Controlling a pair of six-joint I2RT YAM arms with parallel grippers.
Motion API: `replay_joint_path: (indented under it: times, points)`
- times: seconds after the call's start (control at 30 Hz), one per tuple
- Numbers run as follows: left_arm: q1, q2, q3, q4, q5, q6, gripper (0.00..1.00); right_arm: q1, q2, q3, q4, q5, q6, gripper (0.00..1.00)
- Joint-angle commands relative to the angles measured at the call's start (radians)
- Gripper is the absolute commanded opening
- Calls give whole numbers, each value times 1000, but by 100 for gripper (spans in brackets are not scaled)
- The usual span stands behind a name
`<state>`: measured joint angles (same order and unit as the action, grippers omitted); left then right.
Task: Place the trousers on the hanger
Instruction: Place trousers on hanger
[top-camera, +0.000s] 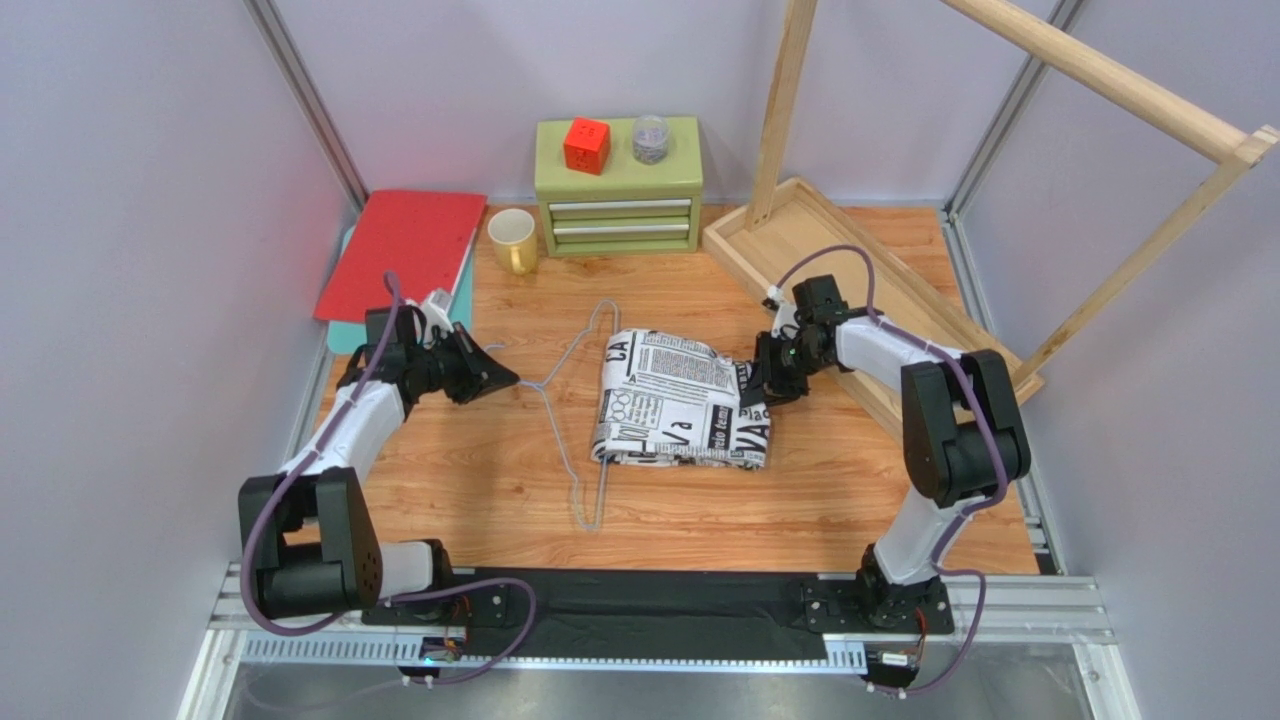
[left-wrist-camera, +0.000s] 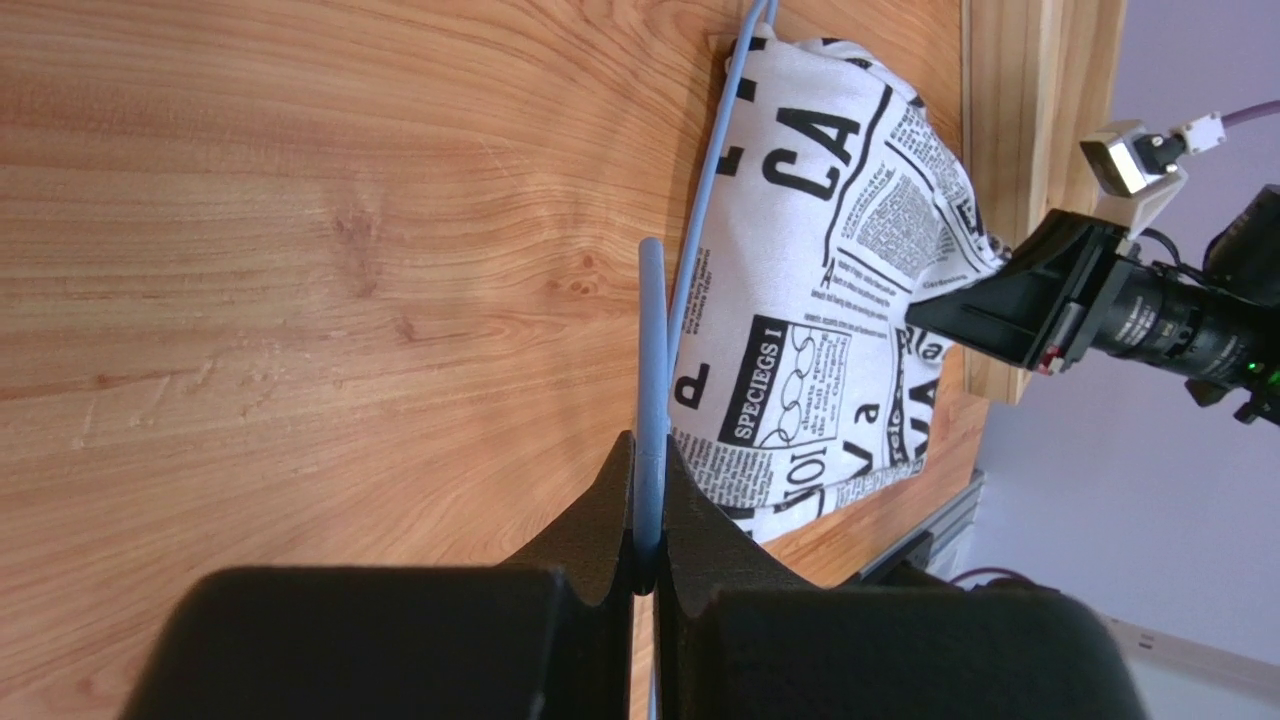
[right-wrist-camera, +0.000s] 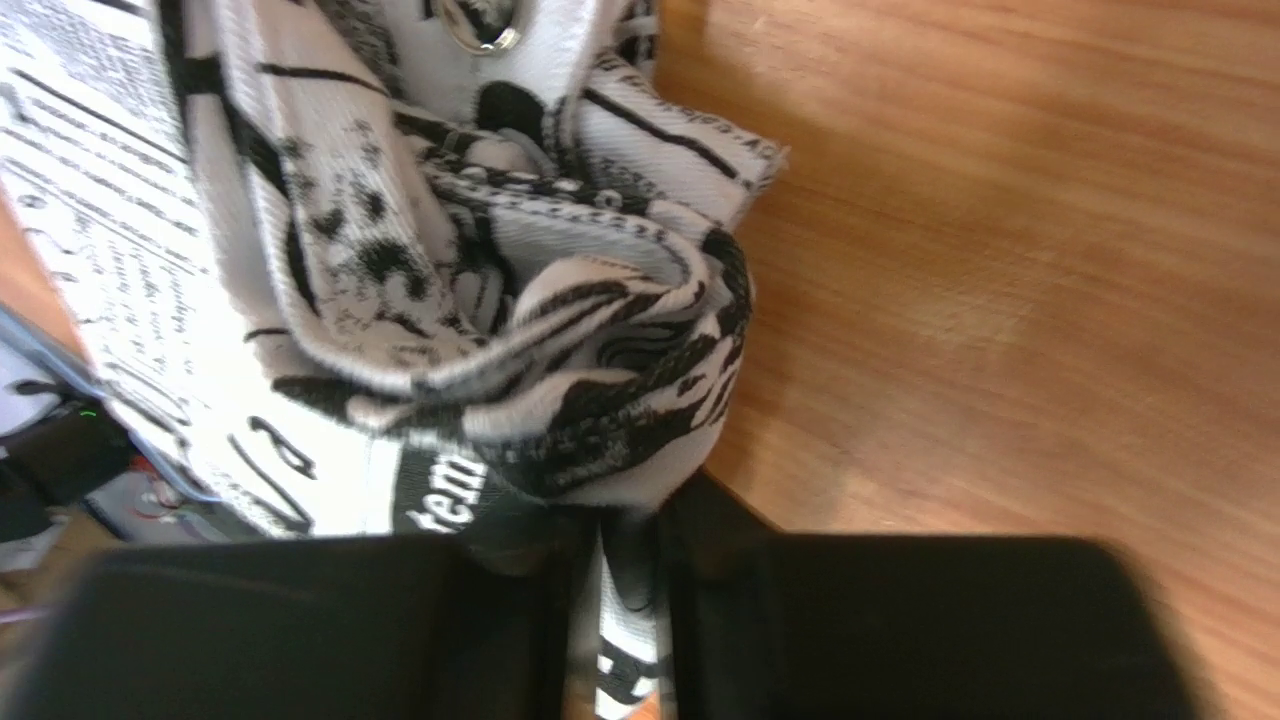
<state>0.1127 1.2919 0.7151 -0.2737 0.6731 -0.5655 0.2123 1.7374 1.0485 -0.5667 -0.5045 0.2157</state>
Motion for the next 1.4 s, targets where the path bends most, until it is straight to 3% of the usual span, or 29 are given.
replay_joint_path:
  times: [0.0,0.03,0.07,0.17,0.27,0.43,0.7,0.83,0.93,1.07,1.17,1.2,1.37]
  points:
    - [12,-16,26,-25,-96,56,0,-10,-16,71,-28,115,-91,29]
    - [12,-16,24,-25,-93,50,0,-10,-50,94,-42,124,-119,39]
    - [12,-16,23,-22,-89,50,0,-8,-71,149,-56,110,-154,58]
    - [10,-20,23,-24,-79,46,0,19,-136,249,-53,60,-297,80]
    - [12,-29,20,-30,-75,47,0,94,-154,315,-32,18,-387,93]
    - [8,-45,24,-45,-86,62,0,232,-23,393,-123,-6,-535,94]
    - [10,-59,37,-101,-122,81,0,174,168,230,-111,115,-762,95]
    - [8,-68,58,-122,-122,73,0,144,157,205,-85,182,-811,95]
    - [2,-91,93,-139,-113,61,0,105,70,246,-96,172,-785,96]
    - [-41,-140,165,-170,-110,33,0,87,-128,312,-98,52,-635,95]
    - [-68,-152,198,-183,-119,6,0,104,-258,267,49,-43,-306,90]
    - [-79,-155,202,-185,-118,-7,0,114,-286,242,156,-70,-119,88]
    - [-93,-180,205,-188,-121,-31,0,319,-378,61,414,-25,212,74]
